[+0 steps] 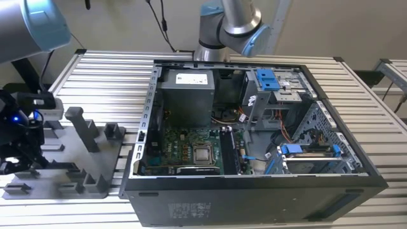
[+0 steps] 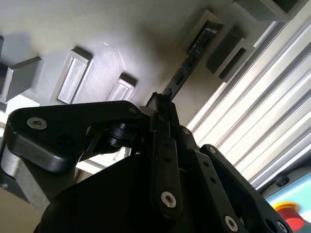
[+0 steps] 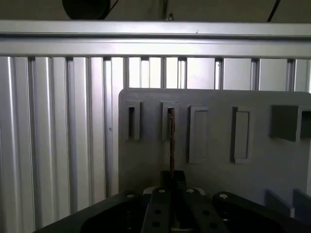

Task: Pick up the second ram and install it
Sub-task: 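Pick up the second ram and move it above second insertion slot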

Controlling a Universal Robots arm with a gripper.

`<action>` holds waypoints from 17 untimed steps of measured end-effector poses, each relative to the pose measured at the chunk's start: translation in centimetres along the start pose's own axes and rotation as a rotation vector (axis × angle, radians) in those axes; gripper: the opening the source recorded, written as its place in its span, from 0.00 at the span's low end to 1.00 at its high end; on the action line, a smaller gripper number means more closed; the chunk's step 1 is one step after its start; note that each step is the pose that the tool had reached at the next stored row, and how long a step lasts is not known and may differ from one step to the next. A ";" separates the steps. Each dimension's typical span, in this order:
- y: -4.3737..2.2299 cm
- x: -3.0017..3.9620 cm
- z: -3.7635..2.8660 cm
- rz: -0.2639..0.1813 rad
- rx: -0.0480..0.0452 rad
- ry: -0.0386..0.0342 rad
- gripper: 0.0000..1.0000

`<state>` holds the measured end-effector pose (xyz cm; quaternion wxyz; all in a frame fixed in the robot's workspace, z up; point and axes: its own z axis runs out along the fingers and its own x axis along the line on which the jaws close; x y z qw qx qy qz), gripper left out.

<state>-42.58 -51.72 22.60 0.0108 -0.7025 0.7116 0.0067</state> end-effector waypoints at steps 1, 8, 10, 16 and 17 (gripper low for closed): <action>0.00 0.00 -0.05 0.000 0.0001 -0.0003 0.14; -0.01 -0.02 -0.63 0.000 -0.0001 -0.0063 0.14; -0.01 -0.02 -0.86 0.000 -0.0001 -0.0114 0.14; 0.00 -0.03 -1.33 0.000 -0.0003 -0.0240 0.14; 0.00 -0.03 -1.41 0.000 -0.0003 -0.0241 0.14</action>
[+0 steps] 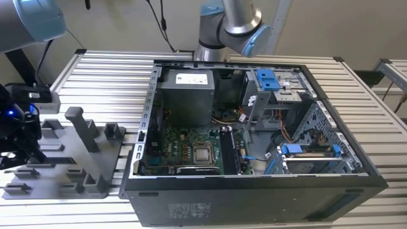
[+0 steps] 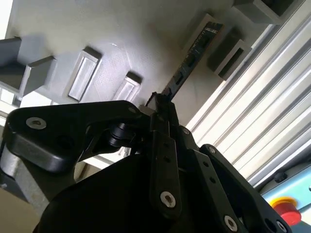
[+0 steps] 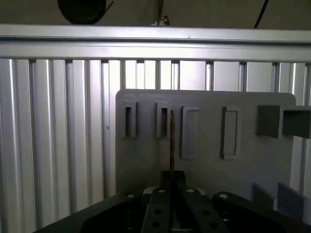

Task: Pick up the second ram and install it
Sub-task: 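Pick up the second ram and move it above second insertion slot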

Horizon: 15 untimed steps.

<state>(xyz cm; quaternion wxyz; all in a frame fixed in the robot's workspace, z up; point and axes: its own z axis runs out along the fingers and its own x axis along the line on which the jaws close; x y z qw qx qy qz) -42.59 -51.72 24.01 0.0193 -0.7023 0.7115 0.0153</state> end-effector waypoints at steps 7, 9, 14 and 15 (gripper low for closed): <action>0.00 -0.03 -0.65 0.000 0.0001 -0.0002 0.14; 0.00 -0.04 -0.84 0.000 0.0001 -0.0002 0.14; -0.01 -0.07 -1.47 0.000 0.0001 -0.0003 0.14; -0.01 -0.08 -1.63 0.000 0.0001 -0.0006 0.14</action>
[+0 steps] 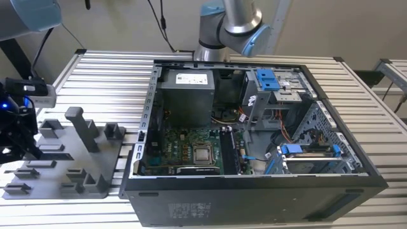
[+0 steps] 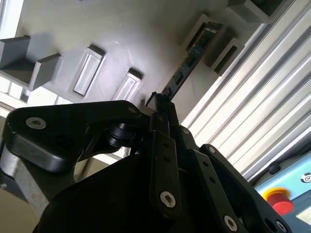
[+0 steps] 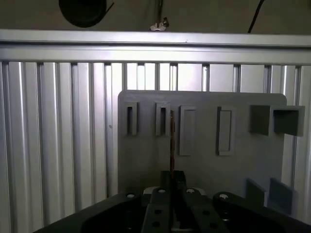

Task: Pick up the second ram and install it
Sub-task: 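Pick up the second ram and move it above second insertion slot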

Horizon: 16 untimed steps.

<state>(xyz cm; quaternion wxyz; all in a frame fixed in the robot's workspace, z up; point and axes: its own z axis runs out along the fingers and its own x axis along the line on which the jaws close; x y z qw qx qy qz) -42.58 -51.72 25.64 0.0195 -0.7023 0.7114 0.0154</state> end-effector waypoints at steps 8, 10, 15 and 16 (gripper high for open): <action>0.00 -0.06 -1.25 0.000 0.0000 -0.0012 0.14; -0.01 -0.08 -1.55 0.000 0.0000 -0.0015 0.14; -0.01 -0.11 -2.29 0.000 0.0000 -0.0018 0.14; -0.01 -0.12 -2.46 0.000 -0.0001 -0.0018 0.14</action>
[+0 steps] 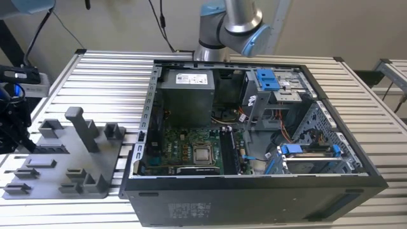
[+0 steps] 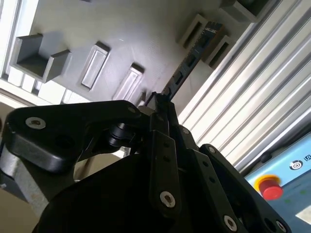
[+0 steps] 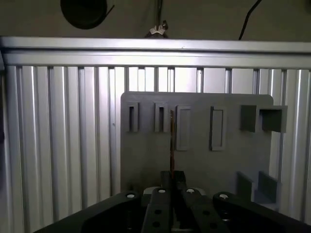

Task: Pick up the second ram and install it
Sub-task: 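Pick up the second ram and move it above second insertion slot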

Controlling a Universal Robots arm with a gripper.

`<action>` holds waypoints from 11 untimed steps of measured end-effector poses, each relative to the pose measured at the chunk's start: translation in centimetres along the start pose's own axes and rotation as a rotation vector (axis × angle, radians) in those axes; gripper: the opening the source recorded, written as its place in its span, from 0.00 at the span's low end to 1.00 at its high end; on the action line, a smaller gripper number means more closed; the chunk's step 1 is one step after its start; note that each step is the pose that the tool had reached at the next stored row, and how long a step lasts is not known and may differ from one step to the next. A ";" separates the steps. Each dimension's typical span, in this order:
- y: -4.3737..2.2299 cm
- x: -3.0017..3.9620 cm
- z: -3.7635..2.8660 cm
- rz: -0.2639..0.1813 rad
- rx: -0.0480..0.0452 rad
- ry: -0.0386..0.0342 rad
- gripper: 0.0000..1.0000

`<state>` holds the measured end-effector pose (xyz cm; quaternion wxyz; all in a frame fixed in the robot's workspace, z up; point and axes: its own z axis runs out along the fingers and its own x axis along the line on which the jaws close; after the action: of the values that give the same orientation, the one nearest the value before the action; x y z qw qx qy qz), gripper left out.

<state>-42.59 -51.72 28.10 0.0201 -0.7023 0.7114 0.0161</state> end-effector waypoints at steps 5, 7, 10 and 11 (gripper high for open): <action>0.00 -0.04 -0.76 0.000 0.0000 -0.0003 0.14; -0.01 -0.06 -1.09 0.000 0.0000 -0.0006 0.14; -0.01 -0.08 -1.58 0.000 -0.0001 -0.0010 0.14; -0.01 -0.09 -1.73 0.000 0.0000 -0.0012 0.14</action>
<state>-42.59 -51.72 29.83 0.0206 -0.7023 0.7114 0.0165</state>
